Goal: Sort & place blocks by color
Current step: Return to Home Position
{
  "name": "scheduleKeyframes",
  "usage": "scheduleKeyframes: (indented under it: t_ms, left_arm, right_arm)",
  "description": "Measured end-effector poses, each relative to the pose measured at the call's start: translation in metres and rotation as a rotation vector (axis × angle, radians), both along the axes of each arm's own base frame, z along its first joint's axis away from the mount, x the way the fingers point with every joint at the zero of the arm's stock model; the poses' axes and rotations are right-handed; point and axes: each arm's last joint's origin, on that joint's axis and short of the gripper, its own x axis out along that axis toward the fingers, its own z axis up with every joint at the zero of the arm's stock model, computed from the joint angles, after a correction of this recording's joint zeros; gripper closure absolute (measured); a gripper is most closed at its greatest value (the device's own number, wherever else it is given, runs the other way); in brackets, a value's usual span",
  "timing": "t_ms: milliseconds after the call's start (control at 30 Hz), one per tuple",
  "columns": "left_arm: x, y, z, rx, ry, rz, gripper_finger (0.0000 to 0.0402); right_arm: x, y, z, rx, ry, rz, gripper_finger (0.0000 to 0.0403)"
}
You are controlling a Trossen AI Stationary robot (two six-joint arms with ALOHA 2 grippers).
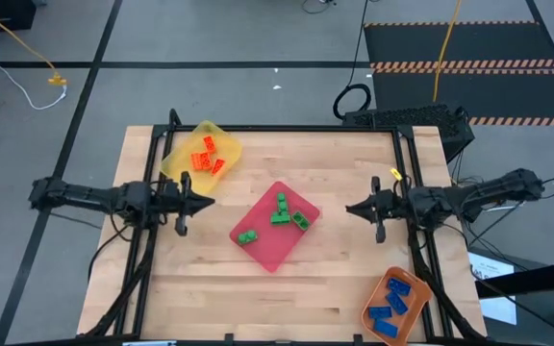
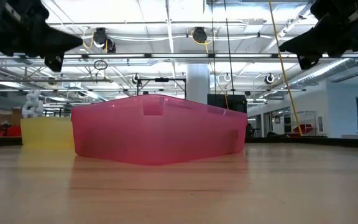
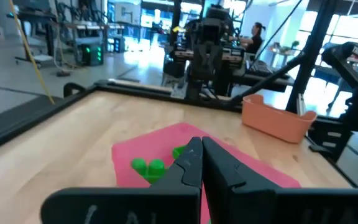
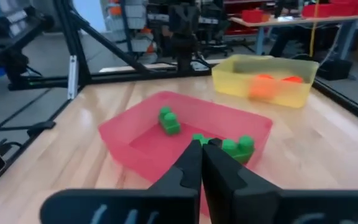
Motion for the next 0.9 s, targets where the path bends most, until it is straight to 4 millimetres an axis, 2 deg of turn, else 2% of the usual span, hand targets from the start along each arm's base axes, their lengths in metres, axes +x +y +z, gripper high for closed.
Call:
scheduleKeyframes:
  t_ms: [167, 333, 567, 767, 900]
  left_arm:
    - [-0.003, 0.012, -0.002, -0.03, 0.012, -0.039, 0.0401]
    - [-0.006, 0.018, -0.006, -0.087, 0.061, -0.072, 0.0401]
    - [-0.009, 0.015, -0.007, -0.09, 0.064, -0.031, 0.0401]
    - [-0.01, 0.011, -0.016, -0.065, 0.157, -0.002, 0.0401]
    - [-0.011, 0.01, -0.015, -0.011, 0.131, -0.022, 0.0401]
  right_arm:
    - [0.001, -0.014, -0.01, 0.043, -0.013, 0.04, 0.0402]
    - [-0.001, -0.019, -0.01, 0.101, -0.018, 0.098, 0.0403]
    - [-0.011, -0.018, -0.011, 0.1, -0.003, 0.061, 0.0403]
    - [-0.018, -0.018, -0.013, 0.096, 0.015, 0.045, 0.0403]
    - [-0.02, -0.018, -0.014, 0.071, 0.021, 0.05, 0.0403]
